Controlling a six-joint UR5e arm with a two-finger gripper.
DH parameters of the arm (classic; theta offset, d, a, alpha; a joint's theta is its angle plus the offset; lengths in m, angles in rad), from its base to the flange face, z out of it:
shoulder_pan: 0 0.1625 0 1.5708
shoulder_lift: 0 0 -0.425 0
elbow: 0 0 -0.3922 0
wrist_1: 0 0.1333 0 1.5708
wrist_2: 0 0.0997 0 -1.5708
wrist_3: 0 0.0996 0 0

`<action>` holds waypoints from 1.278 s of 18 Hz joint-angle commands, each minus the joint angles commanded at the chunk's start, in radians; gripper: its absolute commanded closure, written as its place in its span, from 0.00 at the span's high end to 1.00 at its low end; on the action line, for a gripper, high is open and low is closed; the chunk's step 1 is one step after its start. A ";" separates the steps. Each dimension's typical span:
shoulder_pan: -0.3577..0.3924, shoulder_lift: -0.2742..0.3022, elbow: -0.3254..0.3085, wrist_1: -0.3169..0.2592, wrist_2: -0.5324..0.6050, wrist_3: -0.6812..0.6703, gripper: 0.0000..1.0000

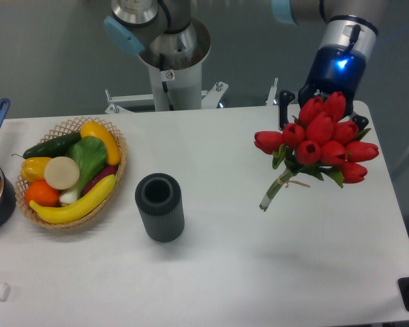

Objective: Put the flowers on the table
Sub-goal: 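Lift the held red tulip bouquet slightly and swing it toward the table center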

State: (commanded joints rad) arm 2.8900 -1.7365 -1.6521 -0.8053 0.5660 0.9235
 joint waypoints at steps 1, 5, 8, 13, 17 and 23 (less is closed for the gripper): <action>0.000 0.000 0.003 0.000 0.003 -0.002 0.48; -0.006 -0.002 0.015 -0.003 0.066 -0.020 0.48; -0.009 0.005 0.009 -0.003 0.083 -0.026 0.48; -0.027 0.017 0.008 -0.006 0.205 -0.025 0.48; -0.077 0.015 0.006 -0.006 0.348 -0.020 0.47; -0.129 0.005 -0.012 -0.009 0.537 0.020 0.47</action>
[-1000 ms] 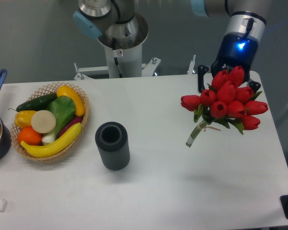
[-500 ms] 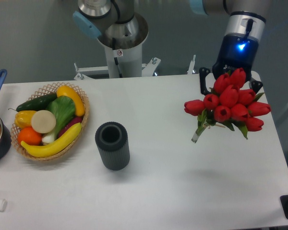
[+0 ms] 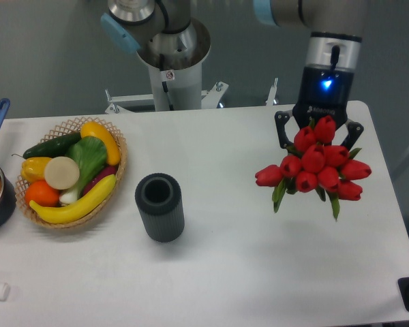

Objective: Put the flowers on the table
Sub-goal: 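Lift the held red tulip bouquet slightly and swing it toward the table center, then lower the tulip bouquet with the gripper down onto the table surface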

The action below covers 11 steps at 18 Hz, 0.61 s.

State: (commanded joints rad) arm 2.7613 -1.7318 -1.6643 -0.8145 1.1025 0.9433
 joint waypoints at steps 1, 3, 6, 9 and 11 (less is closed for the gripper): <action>-0.012 -0.002 -0.011 0.000 0.043 0.020 0.47; -0.035 -0.014 -0.014 -0.002 0.121 0.049 0.47; -0.064 -0.046 -0.025 -0.002 0.245 0.069 0.47; -0.101 -0.080 -0.025 -0.006 0.367 0.120 0.47; -0.138 -0.127 -0.017 -0.008 0.463 0.121 0.47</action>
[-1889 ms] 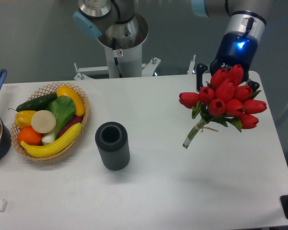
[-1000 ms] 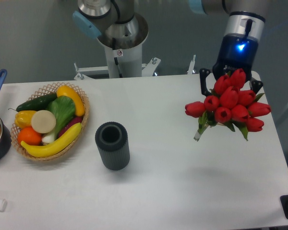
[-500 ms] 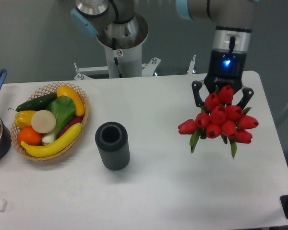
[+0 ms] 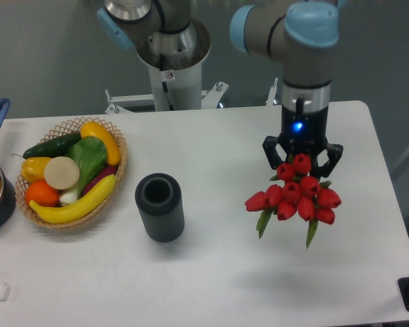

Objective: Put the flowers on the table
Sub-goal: 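Lower the tulip bouquet with the gripper down onto the table surface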

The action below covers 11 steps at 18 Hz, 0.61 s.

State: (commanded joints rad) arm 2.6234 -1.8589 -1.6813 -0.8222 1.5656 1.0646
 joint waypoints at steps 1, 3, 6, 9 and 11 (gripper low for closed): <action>-0.017 -0.022 0.005 0.000 0.029 0.000 0.47; -0.029 -0.066 0.015 0.002 0.072 0.000 0.47; -0.042 -0.115 0.028 0.002 0.112 0.000 0.47; -0.042 -0.144 0.029 0.000 0.117 0.000 0.47; -0.042 -0.160 0.029 0.000 0.119 0.000 0.47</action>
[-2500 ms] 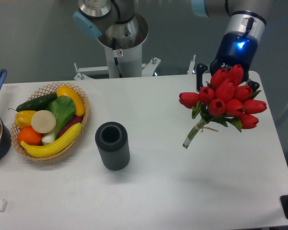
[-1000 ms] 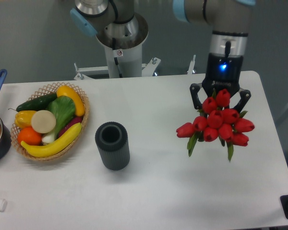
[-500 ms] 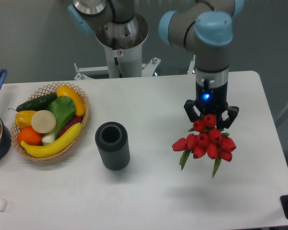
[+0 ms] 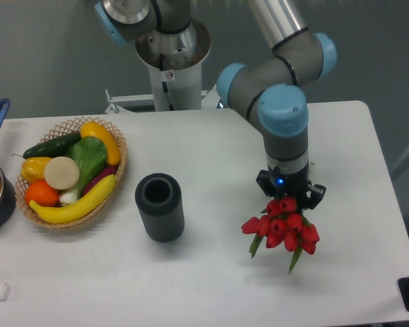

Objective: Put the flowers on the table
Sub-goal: 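Lower the tulip bouquet with the gripper down onto the table surface, then open the gripper to release the tulip stems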

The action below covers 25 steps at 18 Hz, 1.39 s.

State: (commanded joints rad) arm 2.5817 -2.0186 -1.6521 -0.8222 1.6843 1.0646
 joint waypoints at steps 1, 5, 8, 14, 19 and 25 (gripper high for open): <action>-0.002 -0.008 0.002 0.000 0.000 0.000 0.47; -0.020 -0.043 0.015 0.002 -0.002 -0.003 0.47; -0.032 -0.081 0.034 0.005 -0.003 -0.008 0.47; -0.048 -0.117 0.060 0.005 -0.009 -0.020 0.58; -0.048 -0.114 0.061 0.006 -0.006 -0.020 0.89; -0.037 -0.046 0.083 0.005 -0.023 -0.021 1.00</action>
State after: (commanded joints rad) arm 2.5449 -2.0648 -1.5694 -0.8176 1.6613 1.0431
